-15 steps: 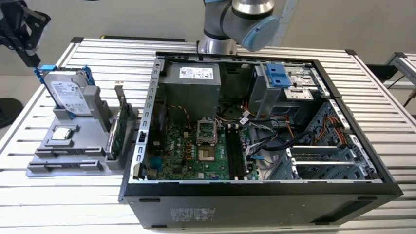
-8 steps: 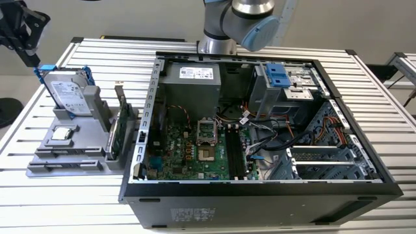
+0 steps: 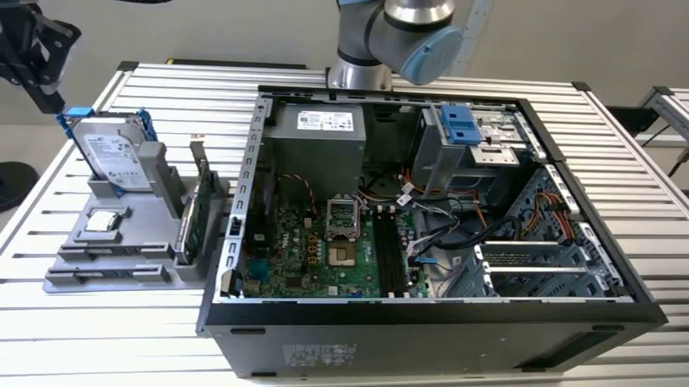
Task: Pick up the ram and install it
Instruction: 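Pick up the ram and move it above insertion slot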
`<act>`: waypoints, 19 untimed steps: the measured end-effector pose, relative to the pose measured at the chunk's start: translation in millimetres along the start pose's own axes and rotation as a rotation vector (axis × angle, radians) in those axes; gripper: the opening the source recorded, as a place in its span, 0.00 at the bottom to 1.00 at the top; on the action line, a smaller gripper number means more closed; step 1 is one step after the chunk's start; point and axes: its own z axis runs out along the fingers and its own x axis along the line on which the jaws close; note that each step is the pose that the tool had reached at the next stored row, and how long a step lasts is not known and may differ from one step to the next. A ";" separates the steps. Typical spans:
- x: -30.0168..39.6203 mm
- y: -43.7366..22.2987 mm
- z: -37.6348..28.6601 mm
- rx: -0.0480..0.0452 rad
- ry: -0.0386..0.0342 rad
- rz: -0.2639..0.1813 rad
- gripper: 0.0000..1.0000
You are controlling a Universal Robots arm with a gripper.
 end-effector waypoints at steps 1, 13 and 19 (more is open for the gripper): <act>0.0 -1.7 -0.1 0.0000 -0.0001 0.000 0.00; -0.4 -28.8 -1.3 0.0000 0.0001 -0.004 0.00; -0.6 -40.2 -1.9 0.0001 0.0004 -0.010 0.00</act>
